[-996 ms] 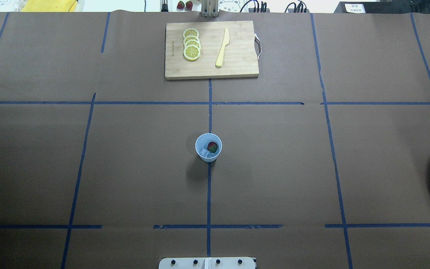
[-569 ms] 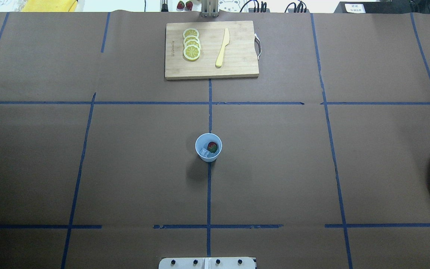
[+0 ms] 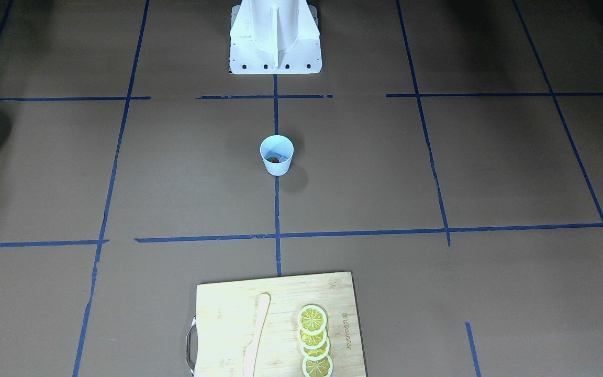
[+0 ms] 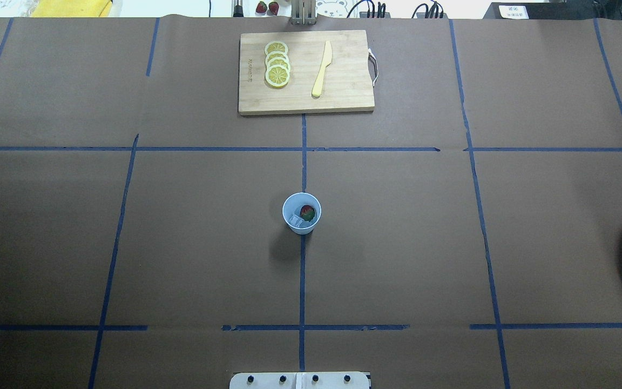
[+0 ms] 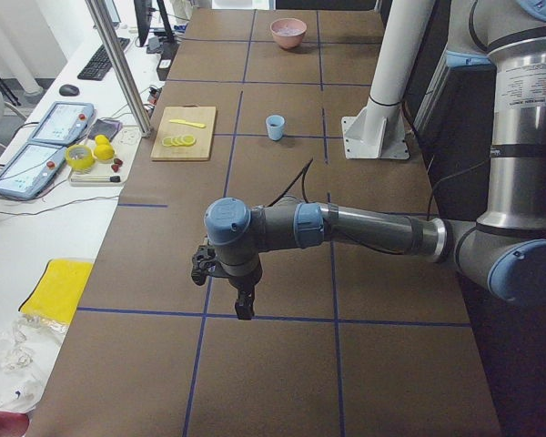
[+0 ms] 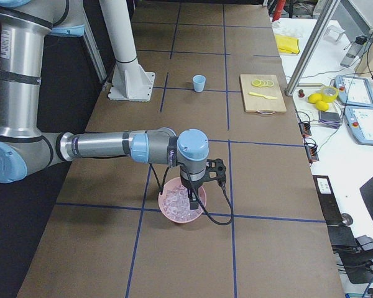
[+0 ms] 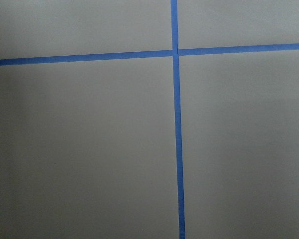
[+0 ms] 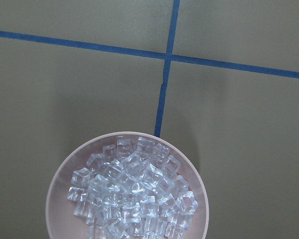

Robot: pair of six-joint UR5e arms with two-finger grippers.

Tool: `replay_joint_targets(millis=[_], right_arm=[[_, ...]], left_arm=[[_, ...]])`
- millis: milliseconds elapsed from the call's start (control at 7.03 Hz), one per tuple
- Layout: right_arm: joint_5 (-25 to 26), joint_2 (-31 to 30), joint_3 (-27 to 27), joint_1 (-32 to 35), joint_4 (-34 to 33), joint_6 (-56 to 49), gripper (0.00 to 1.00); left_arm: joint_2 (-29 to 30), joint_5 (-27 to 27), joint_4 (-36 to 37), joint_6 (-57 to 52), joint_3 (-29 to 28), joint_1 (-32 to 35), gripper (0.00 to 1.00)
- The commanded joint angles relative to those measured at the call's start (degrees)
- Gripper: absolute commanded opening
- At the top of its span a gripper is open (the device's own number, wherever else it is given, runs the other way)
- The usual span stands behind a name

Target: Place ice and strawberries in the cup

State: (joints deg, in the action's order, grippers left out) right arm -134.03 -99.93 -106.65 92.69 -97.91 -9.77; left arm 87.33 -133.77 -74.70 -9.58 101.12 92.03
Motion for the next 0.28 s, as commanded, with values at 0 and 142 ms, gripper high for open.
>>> replay_joint_targets(millis=[0, 142], right_arm=[[0.1, 0.0, 0.0, 0.0, 0.0, 0.5, 1.0], [0.0, 0.0, 0.0, -0.1, 0.0, 0.5, 1.0]], left_arm=[[0.0, 0.0, 0.0, 0.0, 0.1, 0.0, 1.0], [-0.1, 0.0, 0.0, 0.0, 0.1, 0.0, 1.0]])
